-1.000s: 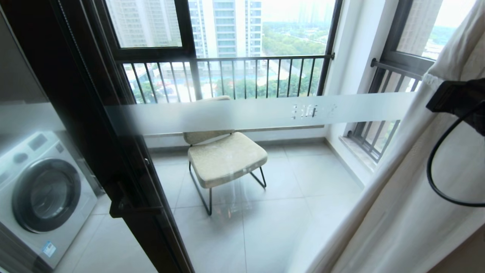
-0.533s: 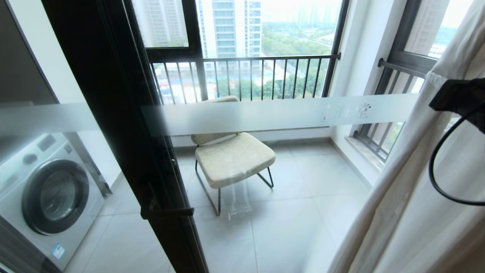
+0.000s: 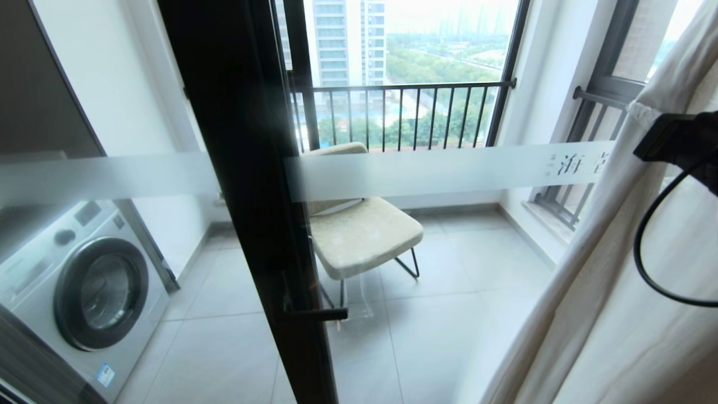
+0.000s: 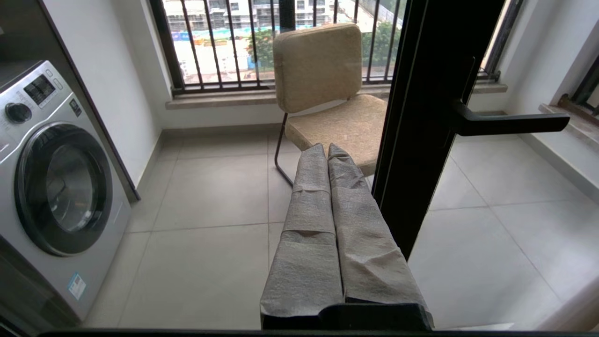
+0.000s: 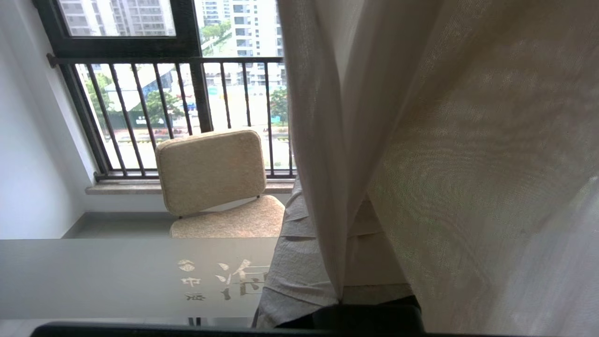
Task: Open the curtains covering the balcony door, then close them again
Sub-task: Close the inner curtains on both sides
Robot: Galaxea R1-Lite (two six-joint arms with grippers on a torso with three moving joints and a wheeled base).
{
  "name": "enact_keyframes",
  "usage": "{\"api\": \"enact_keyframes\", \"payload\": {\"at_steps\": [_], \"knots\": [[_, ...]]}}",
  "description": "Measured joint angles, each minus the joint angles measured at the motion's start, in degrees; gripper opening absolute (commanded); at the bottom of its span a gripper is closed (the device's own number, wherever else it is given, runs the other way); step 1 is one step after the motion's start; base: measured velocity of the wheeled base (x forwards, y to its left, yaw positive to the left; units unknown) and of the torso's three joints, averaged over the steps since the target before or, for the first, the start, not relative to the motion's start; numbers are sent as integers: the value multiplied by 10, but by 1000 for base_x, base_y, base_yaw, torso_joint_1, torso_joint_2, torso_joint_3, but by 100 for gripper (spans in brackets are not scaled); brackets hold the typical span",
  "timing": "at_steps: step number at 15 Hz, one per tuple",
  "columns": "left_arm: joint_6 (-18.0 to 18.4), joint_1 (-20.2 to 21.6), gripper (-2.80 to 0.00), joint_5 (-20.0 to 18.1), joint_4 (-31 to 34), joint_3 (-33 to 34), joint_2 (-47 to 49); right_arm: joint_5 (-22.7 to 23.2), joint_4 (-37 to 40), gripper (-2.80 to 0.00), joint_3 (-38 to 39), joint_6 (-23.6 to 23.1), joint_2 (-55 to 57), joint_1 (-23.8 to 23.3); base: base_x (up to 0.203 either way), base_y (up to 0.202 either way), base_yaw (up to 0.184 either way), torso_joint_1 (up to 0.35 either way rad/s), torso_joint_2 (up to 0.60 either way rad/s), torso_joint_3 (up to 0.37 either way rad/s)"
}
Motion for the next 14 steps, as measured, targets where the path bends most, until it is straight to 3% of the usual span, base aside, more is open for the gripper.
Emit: {"api": "enact_keyframes", "payload": {"at_steps": [14], "knots": [[0, 0, -280, 0, 0, 0, 0, -1, 4, -280, 0, -43, -37, 117, 0, 191, 1, 1, 2, 2]]}}
